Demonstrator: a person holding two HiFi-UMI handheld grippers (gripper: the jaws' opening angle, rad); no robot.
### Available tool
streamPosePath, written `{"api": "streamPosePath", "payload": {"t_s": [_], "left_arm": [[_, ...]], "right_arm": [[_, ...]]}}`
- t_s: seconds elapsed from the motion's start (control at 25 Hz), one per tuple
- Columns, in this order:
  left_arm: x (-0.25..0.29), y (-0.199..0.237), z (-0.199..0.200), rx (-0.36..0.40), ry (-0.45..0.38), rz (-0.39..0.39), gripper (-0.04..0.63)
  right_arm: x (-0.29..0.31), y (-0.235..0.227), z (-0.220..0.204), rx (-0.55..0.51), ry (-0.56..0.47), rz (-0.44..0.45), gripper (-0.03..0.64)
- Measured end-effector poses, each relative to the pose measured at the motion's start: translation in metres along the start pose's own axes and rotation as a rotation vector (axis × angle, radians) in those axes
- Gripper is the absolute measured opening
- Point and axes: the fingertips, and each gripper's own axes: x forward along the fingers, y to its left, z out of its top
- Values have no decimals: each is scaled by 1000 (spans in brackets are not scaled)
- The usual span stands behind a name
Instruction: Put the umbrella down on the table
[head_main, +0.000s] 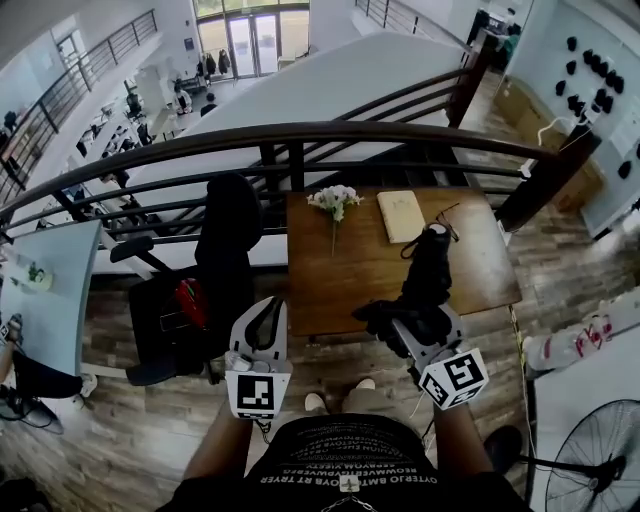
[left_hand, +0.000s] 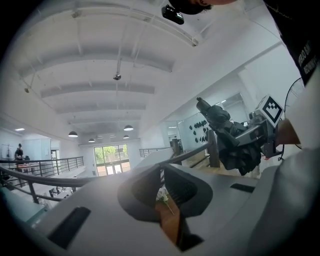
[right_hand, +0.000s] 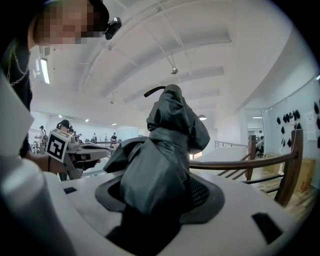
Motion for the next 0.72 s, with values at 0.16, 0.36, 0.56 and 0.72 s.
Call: {"api": "streamPosePath", "payload": {"t_s": [0.16, 0.36, 0.56, 0.72], "left_arm": [[5, 3, -6, -8, 8, 5, 44], [32, 5, -11, -2, 25, 12, 44], [67, 2, -10, 16, 28, 0, 44], [101, -1, -18, 9, 60, -1, 44]], "right_arm": [[11, -6, -11, 8, 28, 7, 270], [40, -21, -13, 11, 32, 38, 270], [70, -44, -17, 23, 36, 58, 270], [93, -66, -23, -5, 59, 72, 270]]}}
